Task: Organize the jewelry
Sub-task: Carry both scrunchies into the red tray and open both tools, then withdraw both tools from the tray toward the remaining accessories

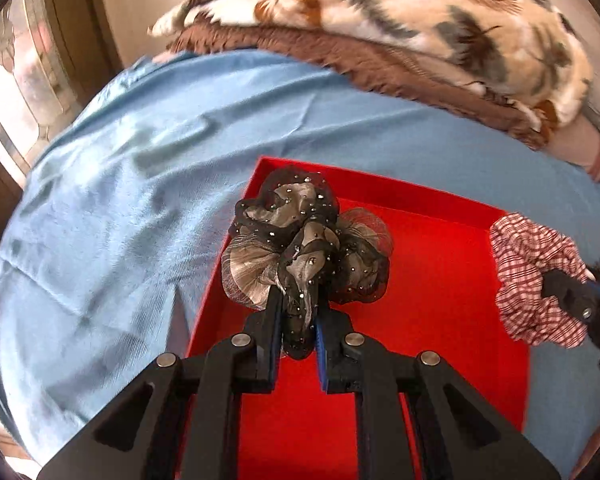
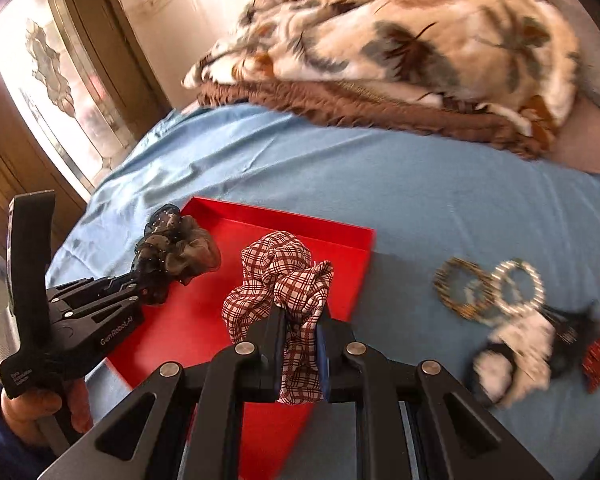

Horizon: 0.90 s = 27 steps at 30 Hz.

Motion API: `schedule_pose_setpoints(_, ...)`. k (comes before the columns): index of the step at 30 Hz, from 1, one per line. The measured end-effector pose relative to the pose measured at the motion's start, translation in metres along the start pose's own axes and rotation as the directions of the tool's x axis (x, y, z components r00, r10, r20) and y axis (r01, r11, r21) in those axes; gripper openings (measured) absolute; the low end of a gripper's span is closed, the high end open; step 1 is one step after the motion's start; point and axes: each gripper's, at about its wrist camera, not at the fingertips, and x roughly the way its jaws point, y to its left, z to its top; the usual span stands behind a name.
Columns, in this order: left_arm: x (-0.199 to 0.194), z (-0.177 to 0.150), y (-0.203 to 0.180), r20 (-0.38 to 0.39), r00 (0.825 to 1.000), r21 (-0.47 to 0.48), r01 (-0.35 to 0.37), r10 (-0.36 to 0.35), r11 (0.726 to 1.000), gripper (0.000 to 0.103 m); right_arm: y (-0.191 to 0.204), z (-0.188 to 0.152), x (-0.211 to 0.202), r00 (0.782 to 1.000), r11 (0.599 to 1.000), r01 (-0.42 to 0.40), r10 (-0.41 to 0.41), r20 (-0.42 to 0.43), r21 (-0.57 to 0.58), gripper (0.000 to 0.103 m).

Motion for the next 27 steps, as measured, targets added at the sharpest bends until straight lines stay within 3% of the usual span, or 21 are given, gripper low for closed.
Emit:
schedule_pose_setpoints(9,0.024,0.017,0.006,0.003,1.0,-0.026,0.018,-0.018,0.999,0.02,-0.015,0.013,0.057,0.998,0.999,0.013,-0.01,-0.064,0.045,0.017)
schedule_pose_setpoints(12,0.024,0.018,0.004,0.011,1.0,-0.028,0.022,-0.021,0.999,0.035,-0.019,0.014,0.06,0.998,0.999,0.011,-0.007,-0.068,0.052,0.02)
schedule_pose_setpoints(14,0.019,0.019,0.005,0.021,1.0,-0.039,0.021,-0.021,0.999,0.042,-0.02,0.015,0.06,0.998,0.999,0.012,-0.009,-0.067,0.048,0.04)
schedule_pose_setpoints(16,0.013,0.019,0.009,0.033,0.999,-0.057,0.022,-0.02,0.998,0.047,-0.019,0.015,0.057,0.998,0.999,0.025,-0.023,-0.055,0.043,0.051)
schedule_pose_setpoints(27,-0.031,0.007,0.033,0.084,0.996,-0.139,-0.002,0.013,0.99,0.064,-0.023,0.007,0.003,1.0,0.998,-0.002,0.001,0.005,0.061,0.065)
